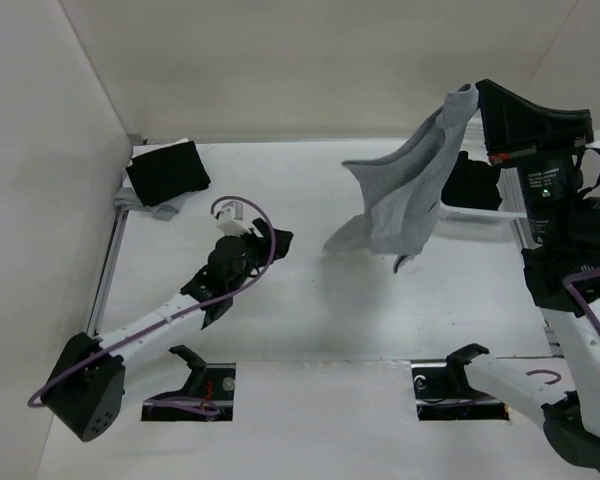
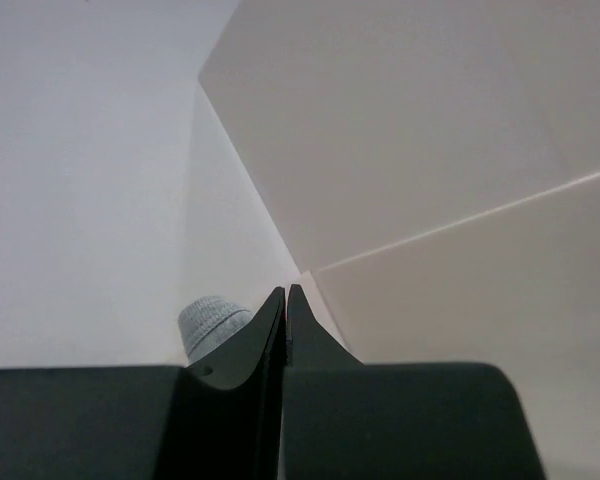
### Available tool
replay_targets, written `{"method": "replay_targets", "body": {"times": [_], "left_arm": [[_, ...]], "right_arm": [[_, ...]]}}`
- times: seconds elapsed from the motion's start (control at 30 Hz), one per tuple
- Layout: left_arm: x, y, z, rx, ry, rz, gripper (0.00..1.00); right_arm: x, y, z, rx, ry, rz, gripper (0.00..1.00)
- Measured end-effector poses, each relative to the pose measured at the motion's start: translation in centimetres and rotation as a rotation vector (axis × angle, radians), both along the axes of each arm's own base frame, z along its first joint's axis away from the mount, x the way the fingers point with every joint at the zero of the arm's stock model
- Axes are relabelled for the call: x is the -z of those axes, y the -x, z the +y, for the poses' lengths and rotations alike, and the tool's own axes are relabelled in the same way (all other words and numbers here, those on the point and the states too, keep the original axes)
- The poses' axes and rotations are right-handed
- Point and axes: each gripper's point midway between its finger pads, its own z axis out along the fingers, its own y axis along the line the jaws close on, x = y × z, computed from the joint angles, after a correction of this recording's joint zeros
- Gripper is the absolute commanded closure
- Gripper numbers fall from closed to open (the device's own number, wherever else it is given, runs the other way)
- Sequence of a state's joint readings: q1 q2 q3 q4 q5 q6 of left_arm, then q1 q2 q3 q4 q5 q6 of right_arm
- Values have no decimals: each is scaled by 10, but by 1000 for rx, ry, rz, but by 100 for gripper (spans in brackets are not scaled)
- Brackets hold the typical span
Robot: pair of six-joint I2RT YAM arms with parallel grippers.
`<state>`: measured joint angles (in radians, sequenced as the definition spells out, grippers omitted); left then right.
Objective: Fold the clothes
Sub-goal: Move the tank top to the center of the board
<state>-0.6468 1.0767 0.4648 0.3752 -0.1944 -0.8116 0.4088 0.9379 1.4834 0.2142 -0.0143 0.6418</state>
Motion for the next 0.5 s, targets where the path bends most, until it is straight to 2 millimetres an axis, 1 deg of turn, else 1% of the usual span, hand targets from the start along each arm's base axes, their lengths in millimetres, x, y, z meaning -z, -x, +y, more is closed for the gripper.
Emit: {"method": "replay_targets", "body": {"times": [0.03, 0.1, 0.17, 0.27, 0.3, 0.33, 0.4, 0.47, 0.5], "left_arm": [[-3, -2, 12, -34, 12, -3, 42], [-9, -3, 32, -94, 38, -9, 41], [-14, -4, 49, -141, 57, -18, 40], [-13, -7, 67, -192, 61, -11, 41], [-10, -8, 70, -200, 56, -3, 41], [-7, -9, 73, -206, 49, 8, 41], [3, -9, 75, -212, 33, 33, 41], [18, -8, 75, -211, 10, 72, 41], [27, -8, 73, -206, -6, 95, 41]], "right_arm": [[4, -2, 4, -9, 8, 7, 99], [27, -19, 17, -27, 38, 58, 99], [66, -50, 37, -52, 80, 148, 98], [150, -110, 76, -110, 149, 341, 97], [183, -131, 89, -131, 174, 417, 97], [222, -156, 107, -164, 205, 511, 98], [287, -205, 137, -220, 247, 658, 99], [344, -254, 164, -265, 276, 790, 99], [371, -280, 175, -278, 287, 858, 96]]}}
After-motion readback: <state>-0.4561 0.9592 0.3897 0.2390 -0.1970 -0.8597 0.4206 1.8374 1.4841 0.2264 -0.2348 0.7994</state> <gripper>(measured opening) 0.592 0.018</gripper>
